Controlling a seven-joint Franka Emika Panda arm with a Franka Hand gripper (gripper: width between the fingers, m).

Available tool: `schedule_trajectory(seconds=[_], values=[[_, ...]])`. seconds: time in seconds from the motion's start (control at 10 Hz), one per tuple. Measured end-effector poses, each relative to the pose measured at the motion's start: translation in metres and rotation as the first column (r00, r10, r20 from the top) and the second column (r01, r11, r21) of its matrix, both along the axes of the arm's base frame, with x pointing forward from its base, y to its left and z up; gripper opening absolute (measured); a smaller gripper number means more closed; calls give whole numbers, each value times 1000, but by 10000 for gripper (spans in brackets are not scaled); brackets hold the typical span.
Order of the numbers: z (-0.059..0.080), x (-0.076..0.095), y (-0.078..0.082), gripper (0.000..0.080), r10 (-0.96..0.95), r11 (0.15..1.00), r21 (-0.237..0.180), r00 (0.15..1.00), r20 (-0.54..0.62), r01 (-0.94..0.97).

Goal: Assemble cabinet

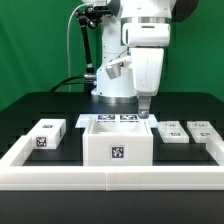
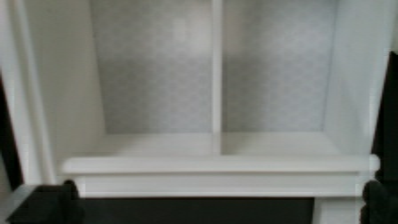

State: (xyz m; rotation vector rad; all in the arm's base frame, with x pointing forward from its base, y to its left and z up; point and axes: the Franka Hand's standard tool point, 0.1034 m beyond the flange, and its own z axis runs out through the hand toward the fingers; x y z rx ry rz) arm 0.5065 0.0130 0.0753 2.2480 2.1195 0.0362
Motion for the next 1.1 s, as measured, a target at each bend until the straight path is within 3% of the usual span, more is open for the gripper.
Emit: schedule_trajectory(seconds=[0.4,0.7,1.1], values=[[-16,-39,-2,797,-4,1000,3,999,-39,4],[-18,-39,-4,797,-3,1000,4,999,-41,3],[-32,-51,-16,797,-27,1000,8,998,-65,27]])
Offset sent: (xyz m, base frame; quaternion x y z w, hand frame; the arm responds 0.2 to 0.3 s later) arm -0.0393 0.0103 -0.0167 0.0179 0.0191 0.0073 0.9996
